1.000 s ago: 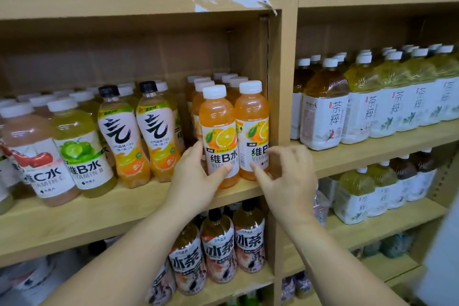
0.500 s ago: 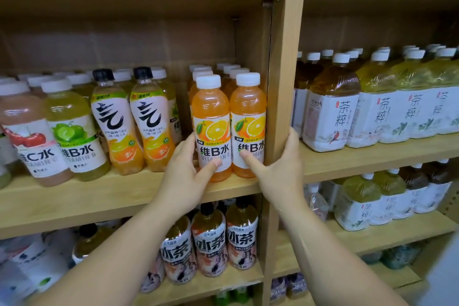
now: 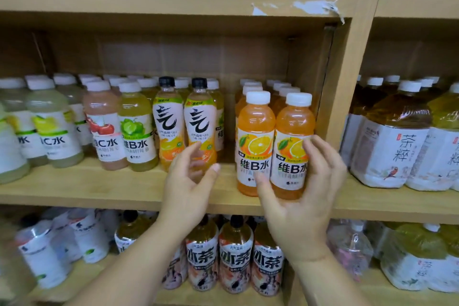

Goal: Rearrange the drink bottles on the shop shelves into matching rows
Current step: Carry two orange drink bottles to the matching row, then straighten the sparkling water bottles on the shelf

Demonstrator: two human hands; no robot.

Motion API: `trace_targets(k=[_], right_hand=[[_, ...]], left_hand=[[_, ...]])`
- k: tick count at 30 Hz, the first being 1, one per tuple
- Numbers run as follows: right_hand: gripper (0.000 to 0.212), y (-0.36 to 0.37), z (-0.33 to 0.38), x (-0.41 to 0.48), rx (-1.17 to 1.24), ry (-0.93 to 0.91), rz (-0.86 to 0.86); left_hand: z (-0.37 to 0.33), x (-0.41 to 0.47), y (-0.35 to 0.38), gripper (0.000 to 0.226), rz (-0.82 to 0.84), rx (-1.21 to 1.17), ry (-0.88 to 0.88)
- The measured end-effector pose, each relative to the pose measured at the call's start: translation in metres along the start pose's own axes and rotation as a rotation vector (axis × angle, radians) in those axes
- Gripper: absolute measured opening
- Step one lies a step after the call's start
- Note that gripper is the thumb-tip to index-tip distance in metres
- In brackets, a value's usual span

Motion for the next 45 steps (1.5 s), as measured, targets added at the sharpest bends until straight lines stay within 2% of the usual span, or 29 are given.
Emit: trace_targets(k=[2,5,7,11,15,18,23,28,36,45], right_hand=[[0.056,0.022,0.024,-0.002,0.121,-0.049,0.103],[0.053,0.066,0.043,-0.008,0.231,0.145,0.401],[0.059,0.093,0.044,-0.010,0.212,0.247,0.507],[0.075,0.133,0.039,-0.006,0.065,0.396,0.568],[0.079,0.156,0.028,-0.011,0.050,0.529,0.580],[0.075,0.162,0.026,-0.014,0.012,0.499,0.572],[0.081,0.164,0.024,-0.016,-0.060,0.509,0.576],[0.059,0.157,0.031,-0.016,-0.151,0.435,0.498],[0.054,0.152,0.034,-0.017,-0.076,0.451,0.523],[0.063,0.149,0.032,-0.021,-0.017,0.465,0.603]], left_hand=[[0.005,0.006,-0.029,0.051,-0.119,0.030,0.015],[0.008,0.023,-0.059,0.054,-0.206,0.112,0.002],[0.010,0.035,-0.067,0.063,-0.172,0.194,0.005],[0.014,0.051,-0.064,0.076,-0.017,0.308,0.010],[0.024,0.060,-0.059,0.073,0.001,0.331,-0.017],[0.032,0.068,-0.055,0.068,0.017,0.333,-0.037],[0.038,0.074,-0.053,0.062,0.026,0.348,-0.054],[0.036,0.067,-0.057,0.062,0.026,0.324,-0.024],[0.033,0.064,-0.065,0.052,0.052,0.151,-0.053],[0.031,0.055,-0.073,0.054,0.052,0.137,0.006]])
Point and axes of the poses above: each hand's wrist, its own x-axis towards the middle knuckle, its own y-axis out of the palm, z = x × y, the point moved 3 cm from there along x, towards the middle knuckle, and after that the axes turned 3 degrees about -x, right-handed, at the moved point
